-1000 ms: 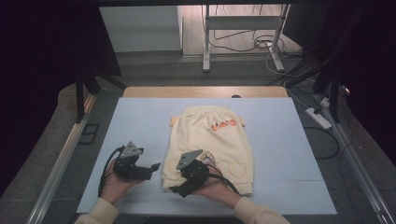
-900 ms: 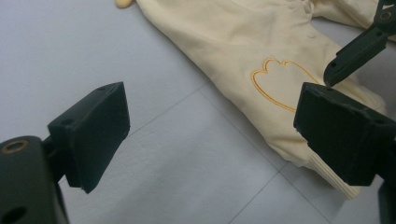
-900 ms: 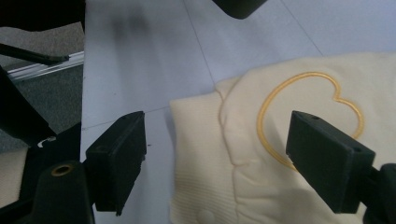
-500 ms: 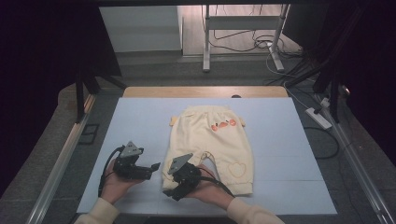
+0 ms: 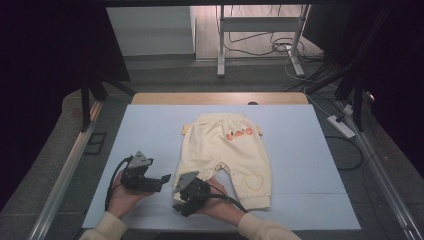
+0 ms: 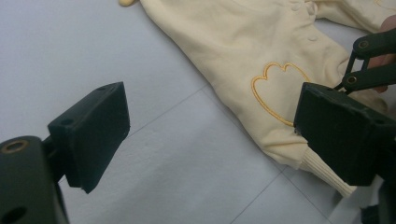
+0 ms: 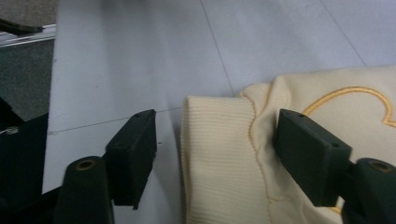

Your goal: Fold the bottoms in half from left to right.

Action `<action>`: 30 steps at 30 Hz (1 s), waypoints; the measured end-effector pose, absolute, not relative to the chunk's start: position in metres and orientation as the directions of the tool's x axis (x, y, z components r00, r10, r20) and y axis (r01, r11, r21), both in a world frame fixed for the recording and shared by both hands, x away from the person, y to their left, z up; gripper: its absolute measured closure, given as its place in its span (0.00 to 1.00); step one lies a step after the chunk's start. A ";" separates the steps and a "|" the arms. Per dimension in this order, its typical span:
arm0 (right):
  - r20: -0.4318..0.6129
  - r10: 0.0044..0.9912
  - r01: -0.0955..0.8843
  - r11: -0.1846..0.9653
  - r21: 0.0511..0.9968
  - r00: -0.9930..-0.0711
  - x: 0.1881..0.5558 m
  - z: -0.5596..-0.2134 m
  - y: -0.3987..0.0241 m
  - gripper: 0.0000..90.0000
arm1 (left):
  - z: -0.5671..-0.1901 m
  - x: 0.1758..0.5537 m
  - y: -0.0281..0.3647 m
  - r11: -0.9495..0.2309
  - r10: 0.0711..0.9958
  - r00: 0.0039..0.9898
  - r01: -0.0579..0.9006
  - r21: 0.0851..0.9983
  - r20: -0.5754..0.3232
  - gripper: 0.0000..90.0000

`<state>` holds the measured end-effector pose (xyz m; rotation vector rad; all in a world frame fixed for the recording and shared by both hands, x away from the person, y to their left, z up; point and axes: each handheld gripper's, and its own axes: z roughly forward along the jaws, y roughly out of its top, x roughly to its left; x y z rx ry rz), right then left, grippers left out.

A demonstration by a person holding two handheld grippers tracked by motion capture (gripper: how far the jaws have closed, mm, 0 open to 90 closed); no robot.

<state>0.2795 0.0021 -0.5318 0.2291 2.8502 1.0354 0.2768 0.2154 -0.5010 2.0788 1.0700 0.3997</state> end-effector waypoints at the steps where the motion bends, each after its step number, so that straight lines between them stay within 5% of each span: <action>1: -0.046 0.180 0.109 0.757 0.644 -0.983 0.280 -0.532 0.002 0.37 | -0.501 0.277 0.215 -0.369 0.797 0.602 0.562 0.740 -0.060 0.12; 13: -0.085 0.222 0.117 0.758 0.642 -0.971 0.286 -0.526 -0.006 0.79 | -0.501 0.278 0.215 -0.365 0.796 0.602 0.561 0.742 -0.064 0.12; 30: -0.079 0.220 0.114 0.741 0.662 -0.972 0.284 -0.521 -0.010 0.83 | -0.499 0.299 0.211 -0.345 0.797 0.598 0.567 0.748 -0.086 0.13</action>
